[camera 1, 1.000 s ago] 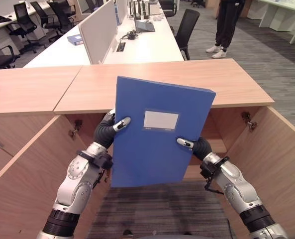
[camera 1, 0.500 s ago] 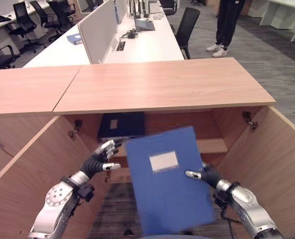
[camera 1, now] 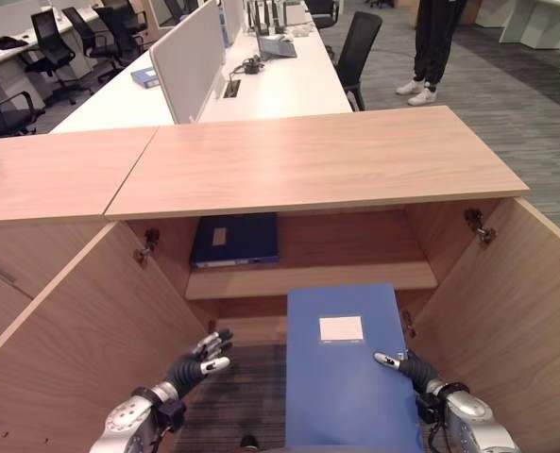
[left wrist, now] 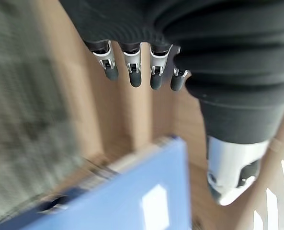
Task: Put the empty folder in the office cabinet
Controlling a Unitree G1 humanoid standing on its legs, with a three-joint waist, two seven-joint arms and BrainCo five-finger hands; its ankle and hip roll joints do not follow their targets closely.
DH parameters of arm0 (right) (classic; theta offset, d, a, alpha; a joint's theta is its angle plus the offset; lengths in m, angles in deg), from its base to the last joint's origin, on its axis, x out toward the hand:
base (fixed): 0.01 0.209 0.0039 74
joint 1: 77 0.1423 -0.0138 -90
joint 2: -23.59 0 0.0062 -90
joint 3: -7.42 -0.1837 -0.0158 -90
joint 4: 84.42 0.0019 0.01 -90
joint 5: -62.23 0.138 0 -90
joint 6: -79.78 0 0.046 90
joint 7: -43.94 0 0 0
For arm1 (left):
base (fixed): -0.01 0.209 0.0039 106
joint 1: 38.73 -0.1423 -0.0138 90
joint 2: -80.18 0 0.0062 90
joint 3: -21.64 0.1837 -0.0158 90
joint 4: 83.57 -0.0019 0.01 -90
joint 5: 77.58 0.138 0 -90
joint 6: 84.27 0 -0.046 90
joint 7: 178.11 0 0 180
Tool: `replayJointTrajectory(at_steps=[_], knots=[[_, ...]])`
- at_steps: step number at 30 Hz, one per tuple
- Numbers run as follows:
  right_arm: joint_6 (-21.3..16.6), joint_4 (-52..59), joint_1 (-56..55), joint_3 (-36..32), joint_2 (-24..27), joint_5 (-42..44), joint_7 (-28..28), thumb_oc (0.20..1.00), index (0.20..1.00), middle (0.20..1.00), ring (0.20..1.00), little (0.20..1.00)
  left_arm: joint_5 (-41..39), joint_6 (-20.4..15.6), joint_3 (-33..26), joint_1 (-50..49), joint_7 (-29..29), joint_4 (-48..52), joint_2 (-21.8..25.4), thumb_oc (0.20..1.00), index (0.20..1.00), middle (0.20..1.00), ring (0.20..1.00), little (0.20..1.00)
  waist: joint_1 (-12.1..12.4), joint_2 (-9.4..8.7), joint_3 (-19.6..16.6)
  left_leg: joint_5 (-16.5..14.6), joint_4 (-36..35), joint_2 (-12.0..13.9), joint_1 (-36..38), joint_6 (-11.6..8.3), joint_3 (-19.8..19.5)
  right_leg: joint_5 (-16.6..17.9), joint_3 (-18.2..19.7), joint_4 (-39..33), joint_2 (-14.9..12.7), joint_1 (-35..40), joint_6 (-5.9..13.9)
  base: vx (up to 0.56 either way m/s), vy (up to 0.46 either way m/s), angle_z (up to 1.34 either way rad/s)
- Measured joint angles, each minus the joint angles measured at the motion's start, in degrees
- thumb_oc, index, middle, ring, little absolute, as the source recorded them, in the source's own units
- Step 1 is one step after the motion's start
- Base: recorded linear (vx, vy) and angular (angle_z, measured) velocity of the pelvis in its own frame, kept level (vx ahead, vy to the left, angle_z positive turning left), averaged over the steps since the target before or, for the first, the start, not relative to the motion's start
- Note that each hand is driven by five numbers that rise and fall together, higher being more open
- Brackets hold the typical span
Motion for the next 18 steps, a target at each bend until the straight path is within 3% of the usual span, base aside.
replayJointTrajectory(at_steps=[8, 14, 18], knots=[[-0.78, -2.6, 0.02, -0.37, -3.16, 7.64, -4.66, 0.2, 0.2, 0.2, 0.2, 0.2, 5.16, -1.35, -0.1, 1.76, -6.87, -18.47, -6.94, 1.0, 1.0, 1.0, 1.0, 1.0, -1.26, 0.59, -0.4, -0.24, 0.0, 0.43, 0.05, -0.38, 0.01, -0.11, -0.03, -0.02, 0.38, 0.09, -0.15, 0.01, -0.079, 0.0], [-1.86, -3.52, 0.2, 0.06, -5.66, 14.21, -9.31, 0.2, 0.2, 0.2, 0.2, 0.2, 6.11, -1.69, -0.09, 2.19, -12.23, -25.42, -9.8, 1.0, 1.0, 1.0, 1.0, 1.0, -1.06, 1.47, -0.08, -0.13, 0.51, 1.25, -0.42, -0.58, -0.61, -0.55, -0.05, -0.02, 1.32, 0.27, -0.8, -0.01, -0.088, 0.04], [-2.42, -3.17, 0.89, -0.44, -6.14, 16.32, -11.99, 0.2, 0.2, 0.2, 0.2, 0.2, 5.91, -2.08, -0.54, 5.19, -14.6, -29.72, -10.69, 1.0, 1.0, 1.0, 1.0, 1.0, -0.66, 1.28, 2.95, -1.54, 8.64, 2.28, -4.59, -1.92, -2.21, -1.55, -1.61, -0.05, 1.84, 2.0, -1.7, 0.06, -0.021, 0.35]])
